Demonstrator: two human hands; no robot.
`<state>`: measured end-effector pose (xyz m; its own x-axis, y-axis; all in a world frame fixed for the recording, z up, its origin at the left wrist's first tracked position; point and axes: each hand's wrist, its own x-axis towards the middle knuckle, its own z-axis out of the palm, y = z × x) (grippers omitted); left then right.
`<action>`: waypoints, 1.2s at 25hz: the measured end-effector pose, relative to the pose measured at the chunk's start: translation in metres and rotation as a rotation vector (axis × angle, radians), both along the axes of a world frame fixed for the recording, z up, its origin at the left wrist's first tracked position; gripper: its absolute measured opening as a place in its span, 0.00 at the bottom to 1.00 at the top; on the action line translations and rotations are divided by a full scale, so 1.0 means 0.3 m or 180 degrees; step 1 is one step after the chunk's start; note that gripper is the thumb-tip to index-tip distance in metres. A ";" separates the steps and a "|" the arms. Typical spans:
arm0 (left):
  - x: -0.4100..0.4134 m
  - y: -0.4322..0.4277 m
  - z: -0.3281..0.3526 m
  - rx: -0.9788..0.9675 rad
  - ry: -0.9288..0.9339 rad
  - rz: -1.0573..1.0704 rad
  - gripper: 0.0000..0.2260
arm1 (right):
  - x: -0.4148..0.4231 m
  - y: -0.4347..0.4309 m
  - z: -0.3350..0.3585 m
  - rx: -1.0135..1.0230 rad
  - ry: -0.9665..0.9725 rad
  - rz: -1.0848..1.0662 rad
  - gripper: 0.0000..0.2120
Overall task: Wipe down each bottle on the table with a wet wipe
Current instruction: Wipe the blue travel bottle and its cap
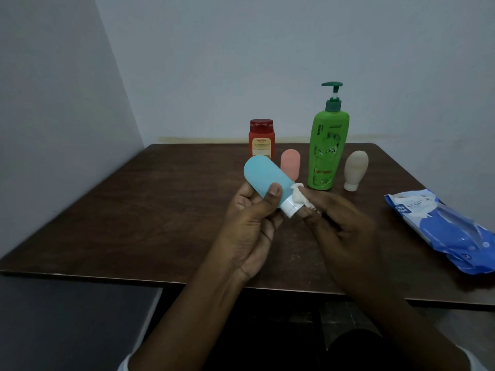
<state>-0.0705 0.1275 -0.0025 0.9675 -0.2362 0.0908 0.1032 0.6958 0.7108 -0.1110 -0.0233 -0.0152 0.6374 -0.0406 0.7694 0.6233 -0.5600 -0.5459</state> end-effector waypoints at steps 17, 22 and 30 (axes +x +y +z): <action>0.019 -0.014 -0.046 0.0421 0.0103 0.0378 0.24 | -0.016 -0.044 0.063 -0.0340 0.0526 -0.0530 0.12; 0.005 -0.021 -0.048 0.0657 0.0003 0.0458 0.20 | 0.002 -0.014 -0.024 -0.1912 -0.0789 -0.0276 0.16; 0.002 -0.018 -0.038 0.0478 -0.0026 0.0354 0.23 | 0.036 -0.032 0.002 0.1296 0.1776 0.0939 0.10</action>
<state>-0.0700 0.1220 -0.0139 0.9877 -0.1391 0.0707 0.0251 0.5887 0.8080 -0.1001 -0.0327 -0.0147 0.9569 -0.0201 0.2897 0.2864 -0.0988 -0.9530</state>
